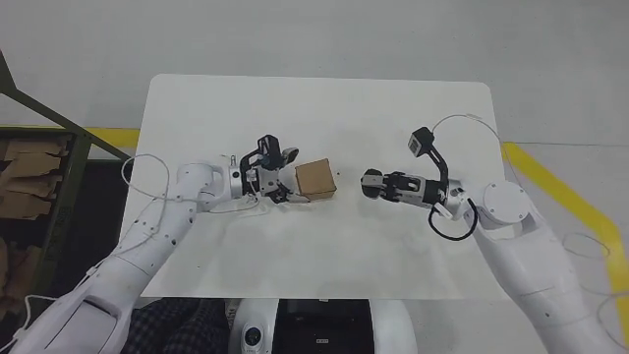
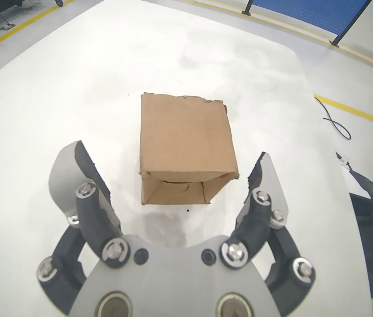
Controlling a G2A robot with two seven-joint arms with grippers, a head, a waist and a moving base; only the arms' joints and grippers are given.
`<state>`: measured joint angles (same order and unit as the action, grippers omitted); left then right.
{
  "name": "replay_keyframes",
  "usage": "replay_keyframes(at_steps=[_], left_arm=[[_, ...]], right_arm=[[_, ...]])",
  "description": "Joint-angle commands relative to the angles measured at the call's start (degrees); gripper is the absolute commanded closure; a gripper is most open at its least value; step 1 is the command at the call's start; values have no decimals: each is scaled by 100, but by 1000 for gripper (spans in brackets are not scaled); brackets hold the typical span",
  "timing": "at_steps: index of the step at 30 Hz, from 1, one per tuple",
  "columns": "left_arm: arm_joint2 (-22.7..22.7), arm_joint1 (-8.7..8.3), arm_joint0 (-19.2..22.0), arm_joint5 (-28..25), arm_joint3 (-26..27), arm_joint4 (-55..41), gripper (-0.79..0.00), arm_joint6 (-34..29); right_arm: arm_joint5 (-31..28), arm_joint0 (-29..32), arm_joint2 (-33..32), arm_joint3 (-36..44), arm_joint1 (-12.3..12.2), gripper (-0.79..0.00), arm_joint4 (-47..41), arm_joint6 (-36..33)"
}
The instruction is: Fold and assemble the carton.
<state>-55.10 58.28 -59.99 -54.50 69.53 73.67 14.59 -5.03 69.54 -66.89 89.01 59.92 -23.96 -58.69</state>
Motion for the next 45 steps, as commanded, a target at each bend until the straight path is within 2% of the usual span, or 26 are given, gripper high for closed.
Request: replay_keyframes(at_steps=[1,8,13,20,22,28,36,37,39,40,41,42,45], left_arm=[[-136,-38,-96,-73,70,-103,-785,97],[-610,-142,-335,-127,280,-573,-785,148],[-913,-185,-346,-29,245,-981,-785,-57],[-1331,-260,-178,-128,4,-1674,-785,-709],[-1499,-290,-155,-134,-63,-1899,-785,-796],[-2011,-390,-179,-116,-149,-2371,-785,-1011],[-2551,-499,-350,-49,-176,-2789,-785,-1238],[-2617,-512,-381,-36,-186,-2862,-785,-1284],[-2696,-527,-414,-12,-203,-2959,-785,-1340],[-2737,-535,-430,1,-215,-3014,-785,-1382],[-2785,-544,-443,21,-233,-3071,-785,-1419],[-2831,-552,-455,36,-250,-3127,-785,-1455],[-2984,-580,-516,37,-283,-3310,-785,-1531]], right_arm=[[-19,-52,35,-85,11,0,11,23],[-176,-382,175,-460,74,0,107,226],[-380,-686,131,-891,118,-9,195,658],[-600,-1034,-124,-1462,129,-108,358,1215],[-622,-1059,-242,-1547,112,-120,599,1549],[-702,-864,-568,-1442,65,-68,1360,2716],[-679,-347,-1076,-1025,22,-114,2151,4318],[-652,-275,-1129,-923,11,0,2368,4451],[-559,-195,-1183,-790,4,0,2574,4612],[-514,-150,-1209,-722,3,-28,2673,4703],[-452,-112,-1230,-665,0,-99,2822,4787],[-384,-80,-1241,-605,-3,-135,2988,4864],[-349,46,-1311,-457,4,-175,3142,5077]])
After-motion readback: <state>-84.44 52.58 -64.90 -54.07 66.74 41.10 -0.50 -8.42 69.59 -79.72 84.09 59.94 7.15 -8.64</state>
